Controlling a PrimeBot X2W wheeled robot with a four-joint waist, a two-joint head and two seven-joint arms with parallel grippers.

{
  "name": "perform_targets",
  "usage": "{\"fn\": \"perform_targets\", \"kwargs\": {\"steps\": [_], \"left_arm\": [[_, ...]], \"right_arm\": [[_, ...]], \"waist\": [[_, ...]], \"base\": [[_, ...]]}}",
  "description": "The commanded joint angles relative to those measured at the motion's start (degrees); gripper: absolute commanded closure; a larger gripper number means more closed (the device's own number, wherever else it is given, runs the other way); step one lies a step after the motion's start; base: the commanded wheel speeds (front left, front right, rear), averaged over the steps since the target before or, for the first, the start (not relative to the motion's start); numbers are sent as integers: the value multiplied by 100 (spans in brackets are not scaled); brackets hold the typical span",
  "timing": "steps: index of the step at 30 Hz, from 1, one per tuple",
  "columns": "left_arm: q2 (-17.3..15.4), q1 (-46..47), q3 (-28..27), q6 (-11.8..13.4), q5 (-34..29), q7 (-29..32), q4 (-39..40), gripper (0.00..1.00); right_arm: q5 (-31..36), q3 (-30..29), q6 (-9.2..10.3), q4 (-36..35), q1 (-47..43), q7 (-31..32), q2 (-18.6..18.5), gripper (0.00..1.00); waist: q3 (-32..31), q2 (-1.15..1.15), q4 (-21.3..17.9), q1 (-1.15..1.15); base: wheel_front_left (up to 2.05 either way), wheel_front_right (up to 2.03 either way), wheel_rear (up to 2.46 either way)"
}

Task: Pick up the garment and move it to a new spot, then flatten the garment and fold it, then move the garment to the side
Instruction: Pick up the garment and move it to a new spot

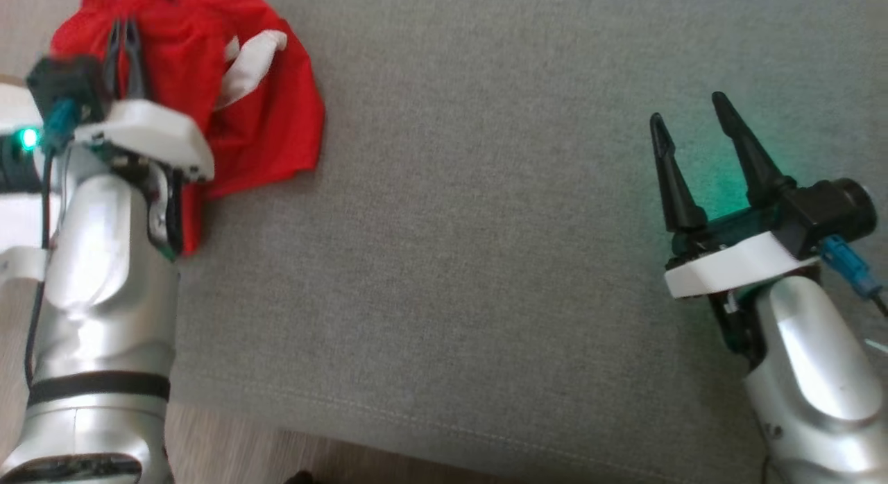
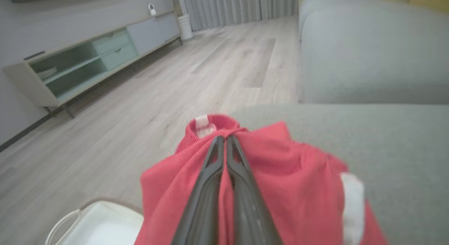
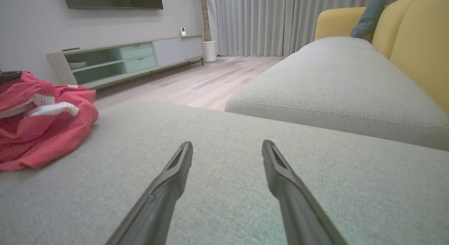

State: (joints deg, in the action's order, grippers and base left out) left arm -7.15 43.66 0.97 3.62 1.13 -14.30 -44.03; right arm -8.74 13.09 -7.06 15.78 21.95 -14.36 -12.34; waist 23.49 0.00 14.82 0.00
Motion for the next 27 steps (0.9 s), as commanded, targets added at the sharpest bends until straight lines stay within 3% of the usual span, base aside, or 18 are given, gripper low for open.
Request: {"fn": "perform_targets", "kwargs": {"steps": [1,8,15,21,27], "left_arm": [[-288,217,-67,-56,-52,-70,403,100],[-188,399,482,-275,-303,-70,1285,100],[235,342,1022,-417,-215,-70,1492,100],[406,332,1700,-495,-52,-70,1403,100],[424,368,2703,-311,710,-70,1547,100]], "right_arm": [[-42,93,-43,-149,-15,-63,155,0],[-109,111,-43,-142,-64,-63,590,0],[-154,327,-43,-116,-13,-63,838,0],[-288,441,-43,-154,116,-63,928,0],[-531,498,-43,-197,111,-63,944,0]], "waist": [[-215,0,-59,0],[-747,0,-703,0],[-986,0,-1950,0],[-965,0,-3082,0],[-872,0,-3909,0]], "base": [[0,0,0],[0,0,0],[0,0,0],[0,0,0],[0,0,0]]}}
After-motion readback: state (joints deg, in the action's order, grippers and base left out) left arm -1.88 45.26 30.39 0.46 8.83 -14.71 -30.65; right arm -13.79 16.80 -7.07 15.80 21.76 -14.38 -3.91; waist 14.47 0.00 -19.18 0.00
